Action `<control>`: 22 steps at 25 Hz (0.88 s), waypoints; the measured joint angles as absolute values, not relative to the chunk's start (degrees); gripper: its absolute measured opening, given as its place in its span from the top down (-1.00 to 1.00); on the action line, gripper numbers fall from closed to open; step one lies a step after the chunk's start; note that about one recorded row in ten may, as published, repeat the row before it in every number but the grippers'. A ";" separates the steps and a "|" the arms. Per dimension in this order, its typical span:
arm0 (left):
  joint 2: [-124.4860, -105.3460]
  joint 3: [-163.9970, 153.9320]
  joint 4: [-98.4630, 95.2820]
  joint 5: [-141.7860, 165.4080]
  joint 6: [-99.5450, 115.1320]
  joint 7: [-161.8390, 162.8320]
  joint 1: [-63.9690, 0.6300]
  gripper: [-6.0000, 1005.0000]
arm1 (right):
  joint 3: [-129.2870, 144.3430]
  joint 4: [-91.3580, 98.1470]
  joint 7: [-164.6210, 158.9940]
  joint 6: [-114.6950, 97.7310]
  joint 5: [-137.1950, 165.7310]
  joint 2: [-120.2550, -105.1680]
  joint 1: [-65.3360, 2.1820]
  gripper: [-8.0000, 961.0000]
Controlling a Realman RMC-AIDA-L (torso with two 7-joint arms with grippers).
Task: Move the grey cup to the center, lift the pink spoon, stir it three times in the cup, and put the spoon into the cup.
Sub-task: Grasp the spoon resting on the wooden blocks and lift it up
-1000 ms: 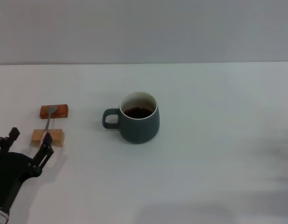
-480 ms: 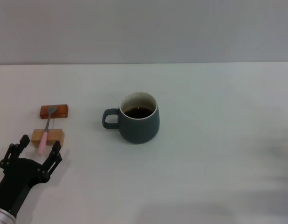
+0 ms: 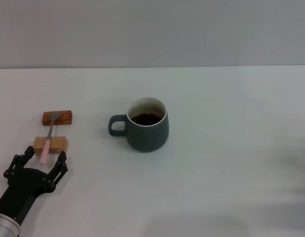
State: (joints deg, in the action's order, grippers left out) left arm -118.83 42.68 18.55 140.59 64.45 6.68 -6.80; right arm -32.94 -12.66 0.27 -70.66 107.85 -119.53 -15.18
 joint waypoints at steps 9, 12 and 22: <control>-118.82 42.72 18.67 140.30 63.21 6.68 -7.04 -0.66 | -32.74 -12.75 0.27 -70.66 107.84 -119.53 -15.15 0.99; -118.82 42.72 18.84 140.14 62.89 6.69 -7.04 -0.66 | -32.70 -12.75 0.27 -70.66 107.84 -119.53 -15.23 0.99; -118.83 42.71 19.25 139.83 62.37 6.68 -7.12 -0.60 | -32.59 -12.75 0.27 -70.66 107.84 -119.53 -15.17 0.99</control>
